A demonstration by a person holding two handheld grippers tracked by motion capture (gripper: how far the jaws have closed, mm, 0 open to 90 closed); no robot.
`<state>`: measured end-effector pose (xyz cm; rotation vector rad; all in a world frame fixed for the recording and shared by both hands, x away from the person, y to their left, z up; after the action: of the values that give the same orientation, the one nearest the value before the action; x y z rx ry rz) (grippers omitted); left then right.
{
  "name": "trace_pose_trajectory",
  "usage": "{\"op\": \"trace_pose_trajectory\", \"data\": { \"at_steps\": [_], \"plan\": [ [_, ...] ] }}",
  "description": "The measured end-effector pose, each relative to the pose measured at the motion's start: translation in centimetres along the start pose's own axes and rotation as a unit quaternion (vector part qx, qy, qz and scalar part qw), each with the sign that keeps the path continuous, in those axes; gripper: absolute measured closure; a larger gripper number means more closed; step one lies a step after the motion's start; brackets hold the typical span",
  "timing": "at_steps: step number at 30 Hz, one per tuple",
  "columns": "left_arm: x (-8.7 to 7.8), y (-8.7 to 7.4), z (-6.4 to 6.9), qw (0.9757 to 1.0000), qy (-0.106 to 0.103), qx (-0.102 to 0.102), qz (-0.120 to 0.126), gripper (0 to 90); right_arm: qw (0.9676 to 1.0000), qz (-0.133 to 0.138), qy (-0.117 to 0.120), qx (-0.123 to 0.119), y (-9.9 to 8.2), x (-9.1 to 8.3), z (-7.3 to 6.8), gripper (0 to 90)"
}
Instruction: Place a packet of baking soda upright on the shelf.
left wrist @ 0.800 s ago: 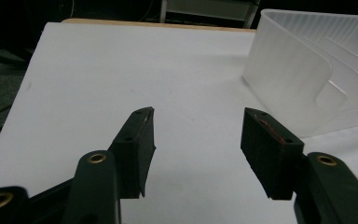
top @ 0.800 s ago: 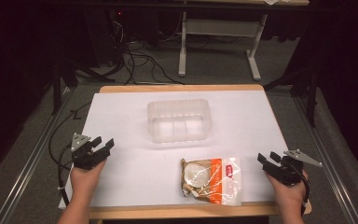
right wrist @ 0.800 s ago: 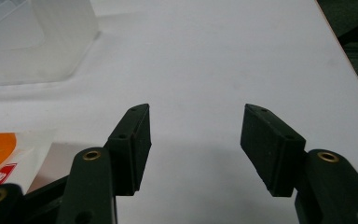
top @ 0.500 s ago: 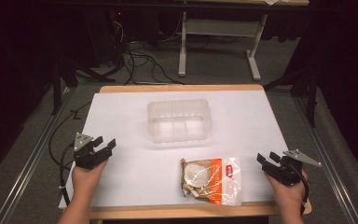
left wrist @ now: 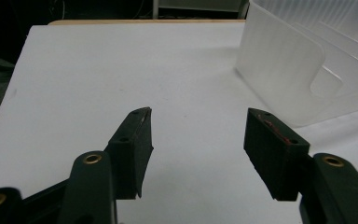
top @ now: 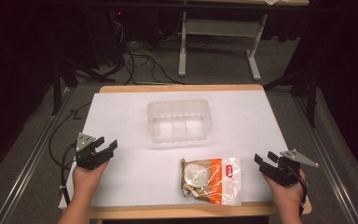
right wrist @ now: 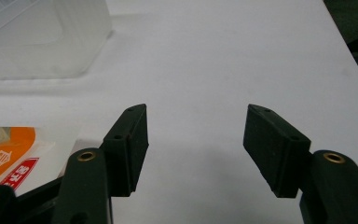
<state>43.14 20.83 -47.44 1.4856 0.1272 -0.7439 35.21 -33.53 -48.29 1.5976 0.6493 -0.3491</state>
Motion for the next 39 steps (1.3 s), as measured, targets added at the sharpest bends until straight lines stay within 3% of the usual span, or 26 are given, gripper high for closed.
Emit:
{"op": "trace_pose_trajectory", "data": {
  "at_steps": [7,12,19,28,39],
  "plan": [
    [0.1,-0.1,0.5,0.9997,-0.007,0.021,-0.012,42.5,0.9998,0.012,0.003,-0.014,0.4,-0.7,-0.8,38.1],
    [0.2,-0.2,0.9,0.9993,-0.014,0.031,-0.017,42.3,0.9991,0.03,0.022,-0.022,0.8,-1.6,-2.2,34.7],
    [0.2,-0.3,1.0,0.9991,-0.014,0.036,-0.017,42.1,0.9982,0.031,0.039,-0.034,0.8,-2.2,-3.9,33.4],
    [0.1,-0.3,1.1,0.9989,-0.017,0.04,-0.019,42.1,0.9965,0.016,0.07,-0.043,0.2,-2.6,-6.4,28.1],
    [0.2,-0.4,1.2,0.9988,-0.018,0.042,-0.021,42.0,0.9953,-0.021,0.082,-0.048,-0.8,-1.3,-7.4,22.1]
  ]
}}
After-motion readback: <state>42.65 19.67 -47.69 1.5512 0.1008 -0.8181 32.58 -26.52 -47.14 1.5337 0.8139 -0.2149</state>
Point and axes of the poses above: each handheld gripper's, and its own axes: x roughly forward along the jaws, y roughly out of its top, z roughly to its right, the point moved 7 cm from there along x, roughly forward along the jaws, and after that the axes turned 3 degrees about -z, right-handed, at the moved point
